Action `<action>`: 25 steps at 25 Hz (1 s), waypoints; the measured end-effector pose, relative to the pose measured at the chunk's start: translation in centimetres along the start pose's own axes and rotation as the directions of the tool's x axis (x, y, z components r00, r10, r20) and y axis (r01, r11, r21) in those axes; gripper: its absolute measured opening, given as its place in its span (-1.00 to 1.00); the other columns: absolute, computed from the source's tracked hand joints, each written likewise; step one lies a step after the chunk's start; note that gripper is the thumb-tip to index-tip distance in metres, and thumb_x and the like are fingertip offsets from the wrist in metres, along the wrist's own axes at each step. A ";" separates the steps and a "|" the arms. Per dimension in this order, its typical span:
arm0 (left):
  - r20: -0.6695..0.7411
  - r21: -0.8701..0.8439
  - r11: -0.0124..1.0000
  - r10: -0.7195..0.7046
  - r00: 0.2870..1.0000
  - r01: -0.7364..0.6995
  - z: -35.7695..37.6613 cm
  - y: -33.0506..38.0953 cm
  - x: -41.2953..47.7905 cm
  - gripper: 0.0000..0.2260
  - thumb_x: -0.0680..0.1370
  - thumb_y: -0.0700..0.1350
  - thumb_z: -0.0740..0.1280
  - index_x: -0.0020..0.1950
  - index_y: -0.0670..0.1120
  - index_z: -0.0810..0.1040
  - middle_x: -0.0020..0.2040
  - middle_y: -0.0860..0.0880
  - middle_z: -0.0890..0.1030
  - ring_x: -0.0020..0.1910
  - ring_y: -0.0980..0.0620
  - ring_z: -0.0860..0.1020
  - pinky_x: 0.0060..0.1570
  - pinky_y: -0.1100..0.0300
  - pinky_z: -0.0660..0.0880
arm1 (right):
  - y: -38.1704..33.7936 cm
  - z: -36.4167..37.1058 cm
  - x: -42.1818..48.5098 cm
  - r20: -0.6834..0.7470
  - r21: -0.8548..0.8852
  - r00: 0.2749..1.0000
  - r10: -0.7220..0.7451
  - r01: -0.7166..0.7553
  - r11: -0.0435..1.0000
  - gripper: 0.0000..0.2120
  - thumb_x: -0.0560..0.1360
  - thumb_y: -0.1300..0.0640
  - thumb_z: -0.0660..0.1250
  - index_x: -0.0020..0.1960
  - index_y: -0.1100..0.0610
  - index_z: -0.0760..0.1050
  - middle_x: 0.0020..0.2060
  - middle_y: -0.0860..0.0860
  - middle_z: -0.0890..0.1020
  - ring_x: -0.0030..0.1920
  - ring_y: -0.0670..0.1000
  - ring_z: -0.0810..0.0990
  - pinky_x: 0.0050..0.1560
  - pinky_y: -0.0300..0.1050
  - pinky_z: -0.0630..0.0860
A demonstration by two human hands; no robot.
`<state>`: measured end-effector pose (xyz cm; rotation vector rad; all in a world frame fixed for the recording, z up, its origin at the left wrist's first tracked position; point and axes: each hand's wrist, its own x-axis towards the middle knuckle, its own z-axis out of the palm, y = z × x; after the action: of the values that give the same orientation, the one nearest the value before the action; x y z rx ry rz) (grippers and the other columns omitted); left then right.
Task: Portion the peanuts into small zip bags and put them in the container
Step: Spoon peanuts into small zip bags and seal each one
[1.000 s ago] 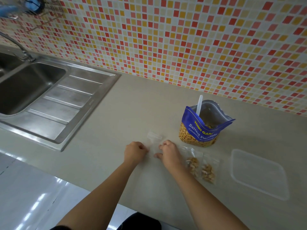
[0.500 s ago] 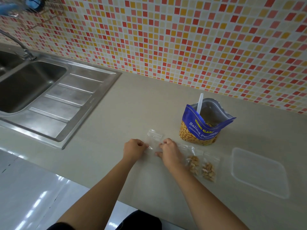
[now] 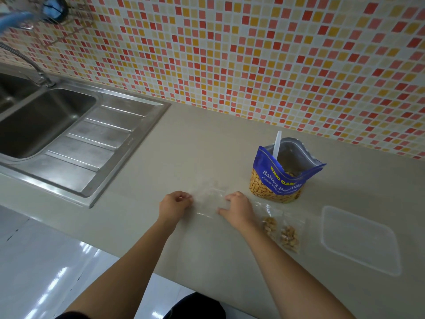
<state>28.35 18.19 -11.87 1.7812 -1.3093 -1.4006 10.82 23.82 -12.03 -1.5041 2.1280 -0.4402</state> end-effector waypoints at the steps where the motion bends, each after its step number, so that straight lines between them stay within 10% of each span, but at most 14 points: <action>1: 0.034 -0.074 0.997 0.002 0.999 0.001 -0.4 0.2 -0.1 -0.97 0.44 -0.23 0.42 -0.15 -0.12 0.63 -0.31 -0.02 0.57 -0.28 0.02 0.53 -0.18 0.27 0.49 | -0.1 -0.3 -0.1 -0.054 0.067 0.998 0.026 -0.022 0.998 -0.60 0.43 0.05 0.39 0.20 0.21 0.52 0.13 0.14 0.56 0.14 0.09 0.53 0.21 -0.12 0.41; 8: 0.297 -0.262 0.965 0.100 0.949 -0.020 0.0 4.1 -2.7 -0.96 0.45 -0.27 0.42 -0.13 -0.18 0.60 -0.32 -0.03 0.57 -0.31 0.08 0.52 -0.34 0.39 0.48 | -1.4 -4.7 -0.7 0.014 0.746 0.987 0.163 -0.119 0.656 -0.74 0.42 0.04 0.44 0.03 0.16 0.57 -0.15 -0.02 0.65 -0.14 -0.11 0.59 -0.19 -0.46 0.45; 12: 0.484 -0.160 0.985 0.141 0.863 -0.071 0.9 5.3 -4.9 -0.88 0.44 -0.20 0.45 -0.05 -0.14 0.60 -0.25 -0.04 0.63 -0.23 0.04 0.59 -0.18 0.25 0.48 | -2.2 -6.3 -2.2 -0.028 0.930 0.976 0.217 -0.055 0.365 -0.91 0.49 0.21 0.34 -0.17 0.08 0.48 -0.25 0.00 0.61 -0.21 -0.06 0.56 -0.18 -0.21 0.45; 18: 0.482 -0.256 0.933 0.350 0.803 -0.253 1.2 11.0 -6.4 -0.83 0.53 -0.12 0.32 0.08 -0.10 0.61 -0.09 -0.05 0.66 -0.15 0.08 0.61 -0.12 0.32 0.54 | -1.4 -10.7 -5.7 -0.276 0.721 0.961 0.027 0.189 0.667 -0.92 0.45 0.13 0.40 -0.14 -0.04 0.59 -0.24 -0.14 0.62 -0.20 -0.18 0.56 -0.07 -0.23 0.49; 25: 0.622 -0.344 0.934 0.305 0.721 -0.098 3.7 13.2 -8.5 -0.86 0.51 -0.33 0.29 -0.13 -0.16 0.62 -0.38 0.00 0.60 -0.44 0.16 0.52 -0.36 0.36 0.52 | 0.3 -14.3 -8.1 -0.252 0.810 0.962 0.107 0.150 0.568 -0.80 0.32 0.13 0.52 -0.10 -0.05 0.59 -0.24 -0.08 0.68 -0.21 -0.13 0.64 -0.14 -0.24 0.52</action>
<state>20.11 21.18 1.67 0.9058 -1.4752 -2.0769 4.67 31.28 1.31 -0.9139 1.6338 -1.5006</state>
